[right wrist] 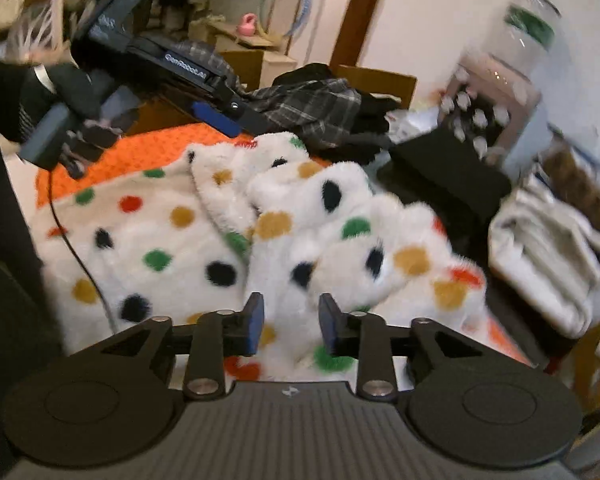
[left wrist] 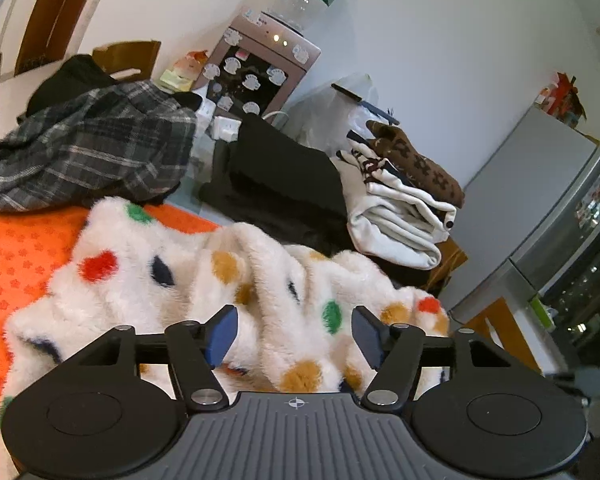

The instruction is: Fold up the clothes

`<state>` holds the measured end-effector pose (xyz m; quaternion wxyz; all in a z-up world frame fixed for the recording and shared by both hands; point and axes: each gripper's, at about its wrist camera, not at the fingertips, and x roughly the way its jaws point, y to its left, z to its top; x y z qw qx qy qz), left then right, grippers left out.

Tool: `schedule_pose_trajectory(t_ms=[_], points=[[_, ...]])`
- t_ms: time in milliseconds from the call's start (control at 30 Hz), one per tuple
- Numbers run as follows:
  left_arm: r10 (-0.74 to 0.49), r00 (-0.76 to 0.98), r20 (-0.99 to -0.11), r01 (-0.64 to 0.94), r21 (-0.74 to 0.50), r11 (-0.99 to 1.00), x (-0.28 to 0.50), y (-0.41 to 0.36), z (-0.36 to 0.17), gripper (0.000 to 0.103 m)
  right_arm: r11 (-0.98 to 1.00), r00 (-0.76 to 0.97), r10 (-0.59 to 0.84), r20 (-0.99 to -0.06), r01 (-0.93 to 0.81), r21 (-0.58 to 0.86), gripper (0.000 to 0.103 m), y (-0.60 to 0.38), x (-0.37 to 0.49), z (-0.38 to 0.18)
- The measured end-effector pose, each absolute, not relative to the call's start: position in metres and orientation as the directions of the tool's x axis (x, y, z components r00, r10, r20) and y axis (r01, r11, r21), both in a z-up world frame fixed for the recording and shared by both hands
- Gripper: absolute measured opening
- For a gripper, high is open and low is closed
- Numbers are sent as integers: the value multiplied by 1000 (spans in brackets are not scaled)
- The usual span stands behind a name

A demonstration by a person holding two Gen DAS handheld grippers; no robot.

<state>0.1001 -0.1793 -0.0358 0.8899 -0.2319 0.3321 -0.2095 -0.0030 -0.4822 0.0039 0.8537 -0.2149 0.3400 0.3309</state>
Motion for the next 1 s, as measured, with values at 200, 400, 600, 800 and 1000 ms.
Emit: schedule_pose_trajectory(t_ms=[200, 400, 600, 800, 1000], points=[[-622, 602, -501, 314, -568, 761, 129, -226, -45, 75, 880, 636, 364, -680, -475, 27, 49, -538, 15, 1], [-705, 477, -526, 420, -568, 708, 150, -278, -72, 85, 942, 660, 332, -674, -197, 272, 55, -607, 35, -42], [-702, 443, -558, 511, -487, 709, 165, -295, -91, 89, 879, 621, 401, -673, -53, 475, 64, -640, 21, -108], [-744, 366, -559, 550, -515, 658, 179, -304, -99, 89, 866, 564, 421, -711, -16, 500, 64, -624, 0, -155], [-760, 318, -567, 516, -569, 641, 180, -308, -107, 53, 834, 554, 453, -698, 12, 551, 50, -610, -5, -179]])
